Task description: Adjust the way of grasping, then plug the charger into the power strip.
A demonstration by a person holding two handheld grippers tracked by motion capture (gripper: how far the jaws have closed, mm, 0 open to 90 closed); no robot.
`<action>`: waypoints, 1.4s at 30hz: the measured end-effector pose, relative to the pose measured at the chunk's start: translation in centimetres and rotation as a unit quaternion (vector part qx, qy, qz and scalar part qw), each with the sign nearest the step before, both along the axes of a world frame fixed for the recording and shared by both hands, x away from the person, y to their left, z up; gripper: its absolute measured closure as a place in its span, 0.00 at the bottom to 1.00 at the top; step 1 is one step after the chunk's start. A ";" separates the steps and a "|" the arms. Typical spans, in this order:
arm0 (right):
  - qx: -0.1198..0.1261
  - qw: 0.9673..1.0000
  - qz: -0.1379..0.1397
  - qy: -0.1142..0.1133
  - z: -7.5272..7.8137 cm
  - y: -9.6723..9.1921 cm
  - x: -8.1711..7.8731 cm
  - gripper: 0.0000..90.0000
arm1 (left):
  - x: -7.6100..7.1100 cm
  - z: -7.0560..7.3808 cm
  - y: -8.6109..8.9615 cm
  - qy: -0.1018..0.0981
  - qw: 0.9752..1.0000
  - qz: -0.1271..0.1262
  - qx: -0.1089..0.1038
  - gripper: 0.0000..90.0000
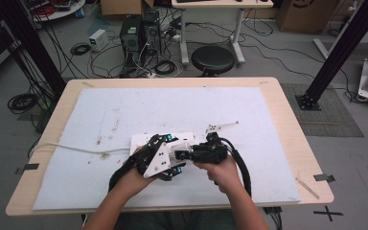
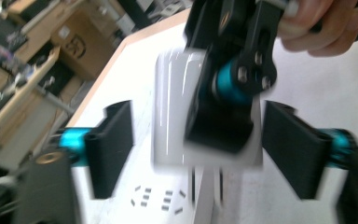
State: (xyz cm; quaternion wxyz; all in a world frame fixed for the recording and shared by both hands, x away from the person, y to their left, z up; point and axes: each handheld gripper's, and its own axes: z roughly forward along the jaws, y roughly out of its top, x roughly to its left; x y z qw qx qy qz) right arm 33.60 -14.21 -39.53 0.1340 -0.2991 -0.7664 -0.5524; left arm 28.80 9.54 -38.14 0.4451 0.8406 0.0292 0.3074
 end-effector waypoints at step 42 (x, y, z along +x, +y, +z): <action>-0.151 0.969 -0.046 -0.188 6.1 -1.7 2.4 0.70 | 4.1 3.5 13.3 0.111 0.979 0.167 -0.028 0.21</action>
